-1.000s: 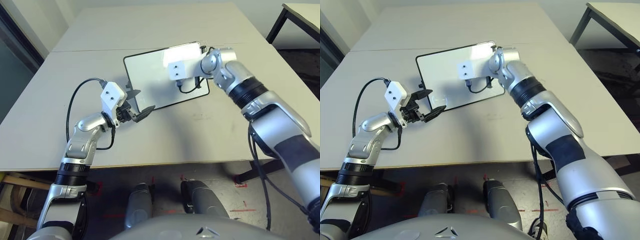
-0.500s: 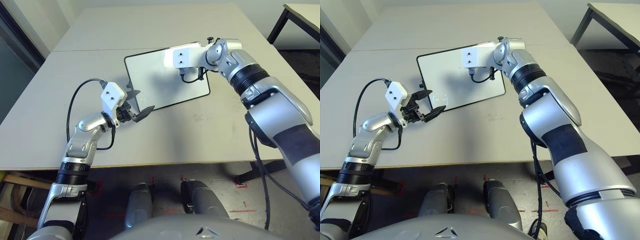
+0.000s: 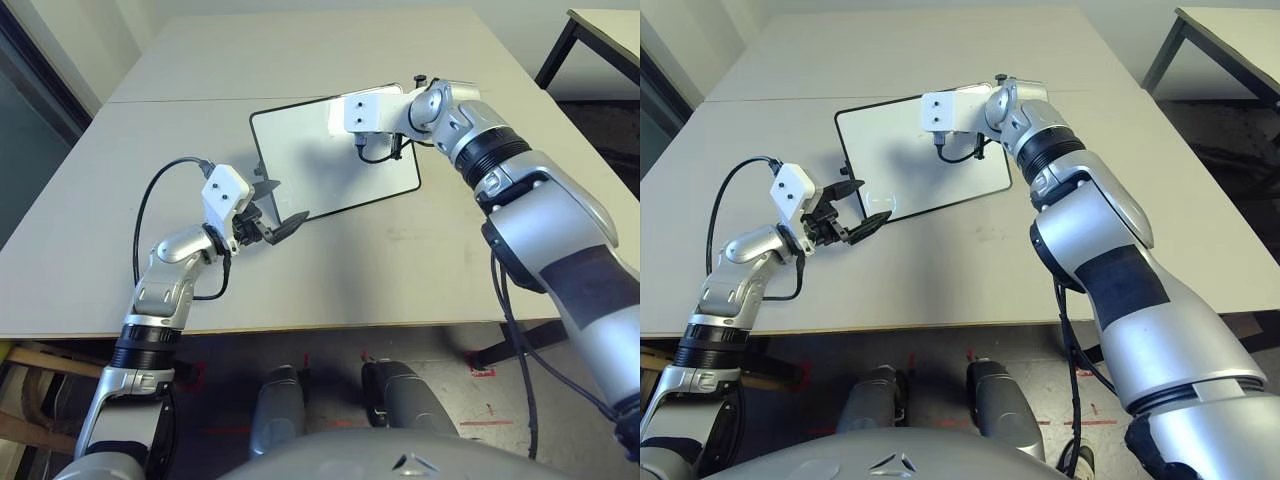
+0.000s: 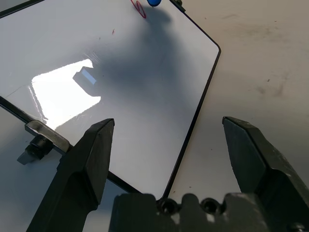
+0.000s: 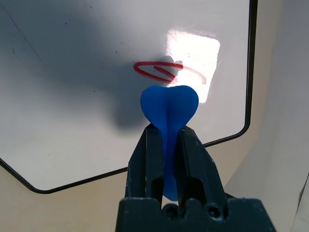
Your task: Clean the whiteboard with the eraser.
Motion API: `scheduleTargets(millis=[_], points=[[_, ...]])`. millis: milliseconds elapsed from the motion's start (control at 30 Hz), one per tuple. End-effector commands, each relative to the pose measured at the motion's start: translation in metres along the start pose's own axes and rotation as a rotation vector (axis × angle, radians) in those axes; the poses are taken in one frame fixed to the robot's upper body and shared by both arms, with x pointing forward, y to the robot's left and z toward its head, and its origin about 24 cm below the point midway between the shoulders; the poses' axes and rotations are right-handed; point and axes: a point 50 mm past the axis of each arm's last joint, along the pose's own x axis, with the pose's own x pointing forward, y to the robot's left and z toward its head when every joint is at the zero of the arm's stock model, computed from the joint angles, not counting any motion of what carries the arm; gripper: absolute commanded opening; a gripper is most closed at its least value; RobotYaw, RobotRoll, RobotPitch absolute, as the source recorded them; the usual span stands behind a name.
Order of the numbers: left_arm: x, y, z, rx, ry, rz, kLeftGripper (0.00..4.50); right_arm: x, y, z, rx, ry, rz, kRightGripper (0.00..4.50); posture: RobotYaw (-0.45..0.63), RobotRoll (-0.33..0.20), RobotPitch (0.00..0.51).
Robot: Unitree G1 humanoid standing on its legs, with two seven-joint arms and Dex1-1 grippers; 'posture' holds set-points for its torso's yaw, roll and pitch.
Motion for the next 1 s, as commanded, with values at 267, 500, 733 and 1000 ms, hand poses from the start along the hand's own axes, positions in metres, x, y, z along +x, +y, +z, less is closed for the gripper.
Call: scheduleTargets(millis=[267, 500, 733, 1000], points=[[-0.003, 0.000, 0.002, 0.018, 0.000, 0.005, 4.50, 0.004, 0.004, -0.003, 0.050, 0.011, -0.042, 0.13, -0.05, 0.000, 0.051], [-0.006, 0.001, 0.004, 0.023, 0.005, 0.010, 4.50, 0.009, 0.011, -0.005, 0.076, 0.022, -0.062, 0.13, -0.05, 0.000, 0.054], [-0.009, 0.000, 0.004, 0.023, 0.006, 0.020, 4.50, 0.013, 0.017, -0.002, 0.079, 0.023, -0.065, 0.12, -0.04, 0.000, 0.054], [-0.010, -0.001, 0.003, 0.020, 0.008, 0.025, 4.50, 0.013, 0.016, -0.003, 0.072, 0.022, -0.056, 0.12, -0.02, 0.000, 0.057]])
